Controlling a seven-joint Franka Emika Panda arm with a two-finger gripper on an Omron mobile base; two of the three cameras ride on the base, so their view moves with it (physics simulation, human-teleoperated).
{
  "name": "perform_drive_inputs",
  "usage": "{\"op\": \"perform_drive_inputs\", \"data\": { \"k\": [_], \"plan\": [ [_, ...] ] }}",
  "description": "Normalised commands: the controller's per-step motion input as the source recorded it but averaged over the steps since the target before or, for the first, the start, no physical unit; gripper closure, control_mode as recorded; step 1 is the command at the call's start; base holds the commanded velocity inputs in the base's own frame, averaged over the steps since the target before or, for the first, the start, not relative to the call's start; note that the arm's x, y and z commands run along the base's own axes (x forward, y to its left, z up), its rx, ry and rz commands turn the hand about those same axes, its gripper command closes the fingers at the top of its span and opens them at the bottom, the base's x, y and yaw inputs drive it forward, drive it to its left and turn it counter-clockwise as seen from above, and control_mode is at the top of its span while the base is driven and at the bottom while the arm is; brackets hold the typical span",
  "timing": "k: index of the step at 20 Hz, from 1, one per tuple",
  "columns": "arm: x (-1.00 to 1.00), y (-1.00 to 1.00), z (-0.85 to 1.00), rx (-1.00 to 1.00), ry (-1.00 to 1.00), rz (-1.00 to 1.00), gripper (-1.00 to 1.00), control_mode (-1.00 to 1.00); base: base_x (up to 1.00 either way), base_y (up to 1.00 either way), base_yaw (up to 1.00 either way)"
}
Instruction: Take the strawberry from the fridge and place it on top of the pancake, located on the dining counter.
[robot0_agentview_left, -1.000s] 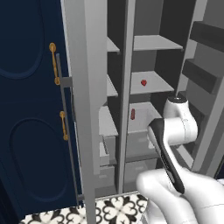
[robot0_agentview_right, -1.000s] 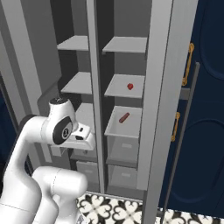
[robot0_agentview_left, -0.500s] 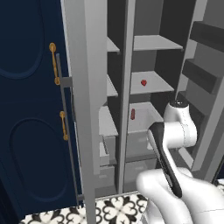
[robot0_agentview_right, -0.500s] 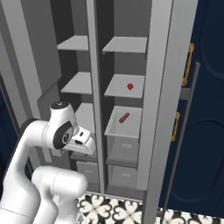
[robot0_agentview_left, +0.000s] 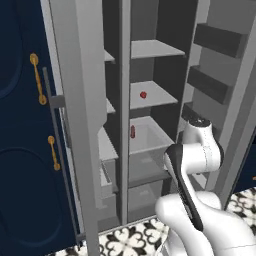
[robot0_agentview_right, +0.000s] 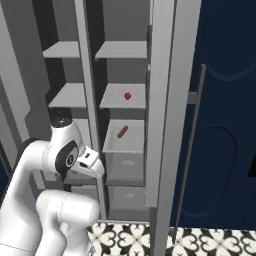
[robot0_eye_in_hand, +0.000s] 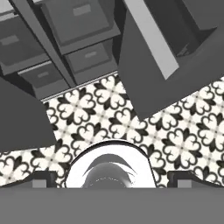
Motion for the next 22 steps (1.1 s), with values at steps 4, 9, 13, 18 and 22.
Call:
{"op": "perform_drive_inputs", "data": {
  "k": [4,9,13,18,22],
  "plan": [
    [0.00,0.00,0.00,0.00,0.00,0.00,-1.00,1.00,0.24,0.20,-0.12],
    [0.00,0.00,0.00,0.00,0.00,0.00,-1.00,1.00,0.77,0.00,0.00],
    [0.00,0.00,0.00,0.00,0.00,0.00,-1.00,1.00,0.78,-0.03,0.02],
    [0.00,0.00,0.00,0.00,0.00,0.00,-1.00,1.00,0.76,-0.11,0.05],
    [0.00,0.00,0.00,0.00,0.00,0.00,-1.00,1.00,0.46,-0.37,0.13]
  ]
}}
